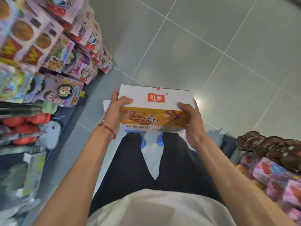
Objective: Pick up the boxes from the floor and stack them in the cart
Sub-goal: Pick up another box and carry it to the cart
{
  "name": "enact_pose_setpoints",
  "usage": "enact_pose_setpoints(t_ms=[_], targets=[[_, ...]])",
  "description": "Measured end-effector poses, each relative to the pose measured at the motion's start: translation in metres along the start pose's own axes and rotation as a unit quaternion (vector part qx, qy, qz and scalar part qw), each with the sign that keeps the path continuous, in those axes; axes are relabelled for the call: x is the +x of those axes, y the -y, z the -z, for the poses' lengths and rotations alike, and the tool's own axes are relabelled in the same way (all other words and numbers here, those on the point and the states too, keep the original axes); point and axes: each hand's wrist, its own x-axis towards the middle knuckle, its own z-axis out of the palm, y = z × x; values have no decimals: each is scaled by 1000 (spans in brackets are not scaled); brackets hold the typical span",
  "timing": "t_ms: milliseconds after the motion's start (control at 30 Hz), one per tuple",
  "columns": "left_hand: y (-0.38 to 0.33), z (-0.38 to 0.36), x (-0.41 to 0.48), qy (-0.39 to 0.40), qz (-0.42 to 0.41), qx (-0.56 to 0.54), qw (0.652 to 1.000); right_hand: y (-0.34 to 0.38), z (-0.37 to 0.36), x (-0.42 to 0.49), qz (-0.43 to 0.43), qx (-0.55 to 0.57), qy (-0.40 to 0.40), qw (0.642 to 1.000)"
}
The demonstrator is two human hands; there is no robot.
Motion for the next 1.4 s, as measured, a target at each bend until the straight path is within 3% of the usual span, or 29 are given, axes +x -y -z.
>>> enact_pose_setpoints(t_ms=[300, 633, 867, 1100, 1400], targets=[[-48, 14, -31, 51, -8, 56, 997, 15, -24, -73, 51, 56, -51, 996], [-84, 46, -21, 198, 0, 169, 966, -25, -89, -123, 87, 194, -181, 960], [-85, 45, -53, 282, 13, 236, 930, -61, -118, -180, 94, 270, -286, 915], [-47, 46, -95, 380, 22, 321, 867, -119, -137, -248, 115, 334, -370, 859], [25, 74, -177, 479, -11, 423, 769, -231, -204, -352, 156, 448, -476, 740]])
